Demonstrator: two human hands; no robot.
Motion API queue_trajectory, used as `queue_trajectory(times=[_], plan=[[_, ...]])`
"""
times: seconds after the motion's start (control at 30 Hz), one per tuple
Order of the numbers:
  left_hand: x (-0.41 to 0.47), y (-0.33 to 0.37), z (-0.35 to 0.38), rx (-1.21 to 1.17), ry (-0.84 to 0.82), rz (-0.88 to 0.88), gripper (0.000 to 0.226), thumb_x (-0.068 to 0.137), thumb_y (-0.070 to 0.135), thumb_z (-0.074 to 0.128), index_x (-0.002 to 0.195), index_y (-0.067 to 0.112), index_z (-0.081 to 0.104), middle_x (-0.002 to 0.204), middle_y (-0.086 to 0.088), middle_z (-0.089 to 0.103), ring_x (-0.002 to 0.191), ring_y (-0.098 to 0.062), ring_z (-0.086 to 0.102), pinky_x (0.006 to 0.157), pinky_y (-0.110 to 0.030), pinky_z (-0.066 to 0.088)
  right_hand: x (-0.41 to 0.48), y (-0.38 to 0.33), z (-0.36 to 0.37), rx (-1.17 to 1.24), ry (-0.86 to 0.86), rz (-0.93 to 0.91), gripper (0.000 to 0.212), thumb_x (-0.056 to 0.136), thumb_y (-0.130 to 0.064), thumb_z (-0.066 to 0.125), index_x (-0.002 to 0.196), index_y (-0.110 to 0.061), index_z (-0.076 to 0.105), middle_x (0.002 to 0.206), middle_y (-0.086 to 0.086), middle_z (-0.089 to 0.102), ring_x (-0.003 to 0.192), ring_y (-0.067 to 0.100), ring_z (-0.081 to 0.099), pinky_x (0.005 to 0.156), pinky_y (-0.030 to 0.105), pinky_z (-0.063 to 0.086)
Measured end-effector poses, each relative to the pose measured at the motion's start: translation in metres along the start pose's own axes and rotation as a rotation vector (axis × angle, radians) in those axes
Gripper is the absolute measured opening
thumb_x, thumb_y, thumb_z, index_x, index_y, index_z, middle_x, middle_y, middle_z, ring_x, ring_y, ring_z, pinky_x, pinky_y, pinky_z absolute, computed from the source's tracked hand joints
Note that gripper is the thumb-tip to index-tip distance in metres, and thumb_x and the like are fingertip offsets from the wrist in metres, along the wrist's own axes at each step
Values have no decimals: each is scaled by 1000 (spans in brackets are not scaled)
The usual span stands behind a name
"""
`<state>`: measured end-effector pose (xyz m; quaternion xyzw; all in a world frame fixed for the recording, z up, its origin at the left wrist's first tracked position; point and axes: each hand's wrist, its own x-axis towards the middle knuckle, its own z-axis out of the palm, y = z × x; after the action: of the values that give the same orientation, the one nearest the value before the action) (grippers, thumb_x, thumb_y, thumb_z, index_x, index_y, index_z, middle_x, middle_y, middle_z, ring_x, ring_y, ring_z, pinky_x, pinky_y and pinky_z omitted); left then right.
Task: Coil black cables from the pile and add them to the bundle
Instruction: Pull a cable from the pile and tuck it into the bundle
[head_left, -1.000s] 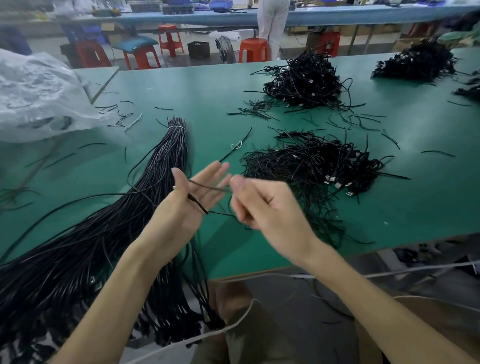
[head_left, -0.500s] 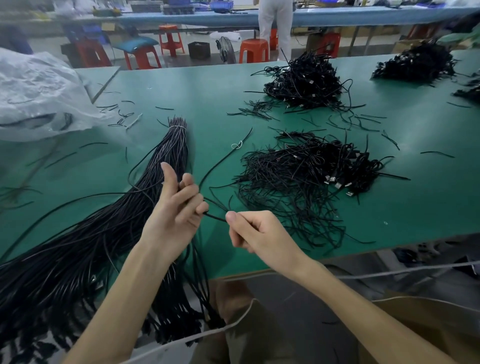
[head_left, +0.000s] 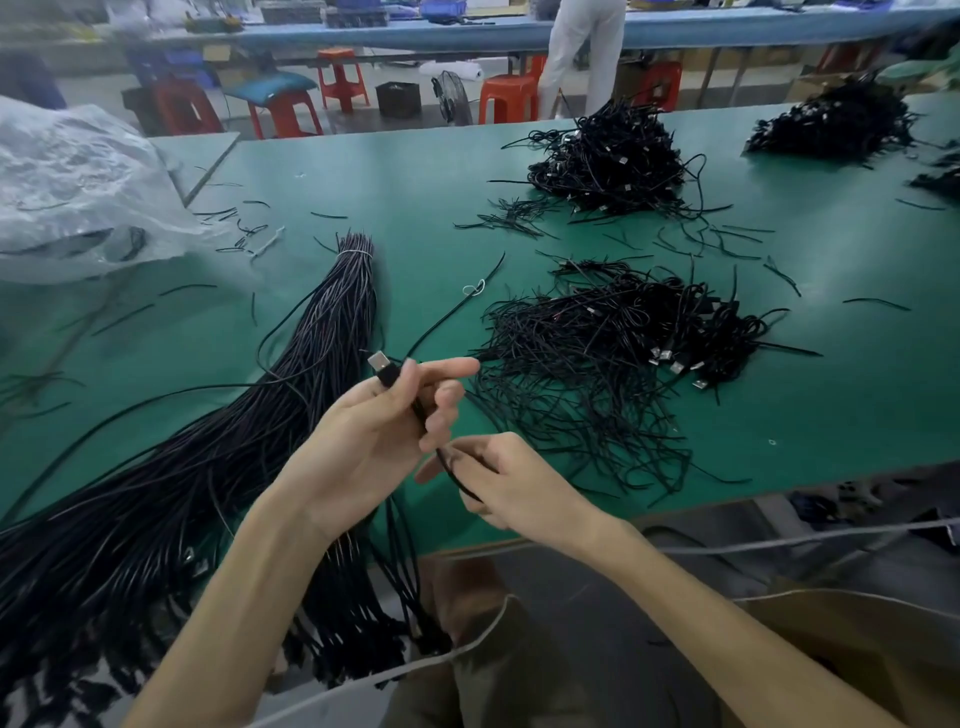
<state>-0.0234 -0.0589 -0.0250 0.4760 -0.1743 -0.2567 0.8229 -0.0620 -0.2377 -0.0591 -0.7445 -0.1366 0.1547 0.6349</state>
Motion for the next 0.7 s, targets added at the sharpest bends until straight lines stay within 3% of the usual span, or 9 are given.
queue_trajectory(times=[0.07, 0.13, 0.23, 0.37, 0.43, 0.5, 0.6, 0.7], plan=[[-2, 2, 0, 10, 4, 14, 46, 107, 39, 42, 122, 7, 72, 84, 5, 58, 72, -12, 56, 71, -24, 50, -3, 0, 0, 33, -2, -50, 46, 109, -40, 45, 87, -11, 73, 51, 1, 34, 43, 15, 28, 44, 23, 26], [-6, 5, 0, 19, -50, 45, 46, 105, 45, 43, 112, 12, 74, 81, 6, 66, 77, -16, 67, 79, -29, 56, -4, 1, -1, -62, 39, -106, 57, 107, -50, 44, 61, -24, 66, 48, 0, 40, 44, 21, 39, 50, 23, 32], [-12, 14, 3, 15, -173, 85, 46, 105, 46, 39, 100, 12, 71, 75, 8, 69, 80, -17, 72, 82, -29, 56, 1, 8, -6, -163, 99, -102, 62, 108, -42, 47, 54, -14, 56, 49, -4, 53, 44, 7, 45, 51, 16, 35], [-20, 26, 7, 16, -418, 9, 46, 110, 36, 43, 76, 5, 44, 54, 10, 56, 41, -6, 48, 49, -18, 43, 15, 8, -16, -274, 211, -126, 60, 109, -38, 48, 53, -17, 55, 50, -5, 54, 49, 10, 48, 56, 23, 37], [-24, 27, 6, 275, -498, -128, 44, 110, 36, 45, 82, 5, 60, 51, 8, 51, 37, -7, 39, 43, -15, 36, 26, -1, -20, -240, 297, -152, 57, 108, -39, 49, 56, -18, 61, 46, -4, 47, 47, 11, 43, 54, 24, 35], [-25, 23, 9, 671, -528, -290, 44, 110, 41, 42, 93, 11, 69, 56, 3, 59, 37, -12, 40, 45, -16, 37, 39, -15, -22, -214, 377, -181, 55, 107, -40, 50, 56, -23, 63, 45, -5, 44, 46, 12, 43, 54, 27, 37], [-14, 11, 14, 1045, -300, -364, 48, 105, 47, 41, 97, 7, 67, 74, -4, 75, 45, -21, 59, 51, -23, 46, 56, -38, -18, -247, 401, -250, 54, 107, -42, 49, 58, -26, 65, 48, 9, 50, 46, 13, 48, 58, 31, 44], [-6, 0, 8, 973, 117, -134, 29, 108, 24, 42, 111, 11, 67, 97, 2, 79, 91, -24, 75, 74, -33, 58, 66, -57, -14, -262, 426, -321, 50, 107, -41, 48, 65, -23, 67, 50, 12, 50, 47, 12, 49, 61, 33, 46]])
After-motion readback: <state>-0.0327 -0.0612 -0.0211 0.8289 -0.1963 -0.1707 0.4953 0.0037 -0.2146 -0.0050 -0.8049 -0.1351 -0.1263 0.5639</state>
